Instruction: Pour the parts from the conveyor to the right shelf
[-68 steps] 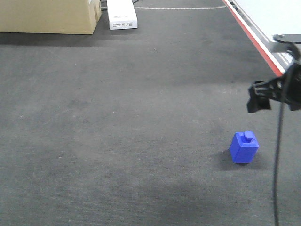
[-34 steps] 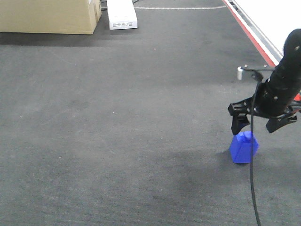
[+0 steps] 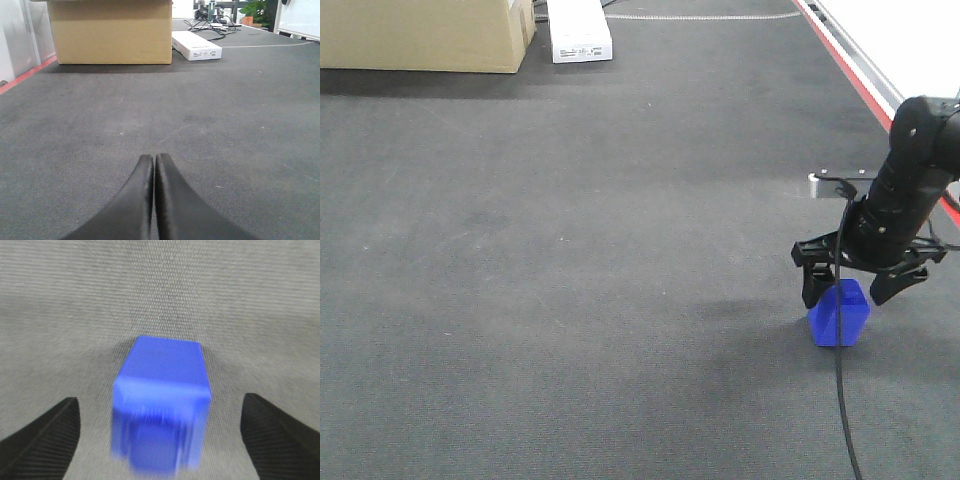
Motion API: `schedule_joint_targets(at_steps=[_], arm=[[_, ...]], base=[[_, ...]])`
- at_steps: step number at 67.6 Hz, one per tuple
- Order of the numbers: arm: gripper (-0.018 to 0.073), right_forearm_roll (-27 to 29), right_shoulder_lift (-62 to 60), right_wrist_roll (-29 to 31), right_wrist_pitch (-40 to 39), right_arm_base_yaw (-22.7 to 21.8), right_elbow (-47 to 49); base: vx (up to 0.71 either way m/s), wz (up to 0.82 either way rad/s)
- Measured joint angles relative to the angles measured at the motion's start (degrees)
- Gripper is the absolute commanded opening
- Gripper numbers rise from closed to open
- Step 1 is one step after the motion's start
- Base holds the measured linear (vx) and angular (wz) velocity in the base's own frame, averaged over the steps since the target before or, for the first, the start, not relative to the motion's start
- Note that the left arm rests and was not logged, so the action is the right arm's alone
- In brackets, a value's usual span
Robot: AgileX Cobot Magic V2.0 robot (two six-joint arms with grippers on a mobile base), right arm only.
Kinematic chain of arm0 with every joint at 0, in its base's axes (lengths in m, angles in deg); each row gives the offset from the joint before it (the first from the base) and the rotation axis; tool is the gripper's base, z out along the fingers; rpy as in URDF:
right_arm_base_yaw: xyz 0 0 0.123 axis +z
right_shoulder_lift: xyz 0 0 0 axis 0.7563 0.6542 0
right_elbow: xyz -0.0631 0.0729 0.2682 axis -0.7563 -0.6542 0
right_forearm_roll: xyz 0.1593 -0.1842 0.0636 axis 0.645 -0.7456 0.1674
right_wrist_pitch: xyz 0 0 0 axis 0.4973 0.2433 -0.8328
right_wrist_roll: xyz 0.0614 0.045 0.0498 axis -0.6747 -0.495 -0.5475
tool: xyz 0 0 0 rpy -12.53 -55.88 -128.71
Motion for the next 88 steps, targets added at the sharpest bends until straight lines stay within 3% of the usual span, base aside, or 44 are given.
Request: schedule_joint_targets(at_steps=[11, 19, 25, 37, 63, 88], arm=[[0.0557, 0.1, 2.0, 0.0, -0.5, 0.0, 0.0], [0.0456, 0.1, 3.3, 0.0, -0.6, 0.0, 0.1], [0.0327, 0.1, 4.1, 0.0, -0.7, 0.0, 0.1], [-0.002, 0.1, 4.5, 0.1, -0.9, 0.0, 0.2], [-0.001, 0.2, 2.9, 2.1, -3.9, 0.0, 0.2], [-0.0008, 2.9, -12.0, 3.5, -14.6, 0.0, -2.5]], base=[[0.0, 0.0], [0.0, 0.0], [0.0, 0.0], [0.0, 0.0], [0.0, 0.0], [0.0, 0.0]])
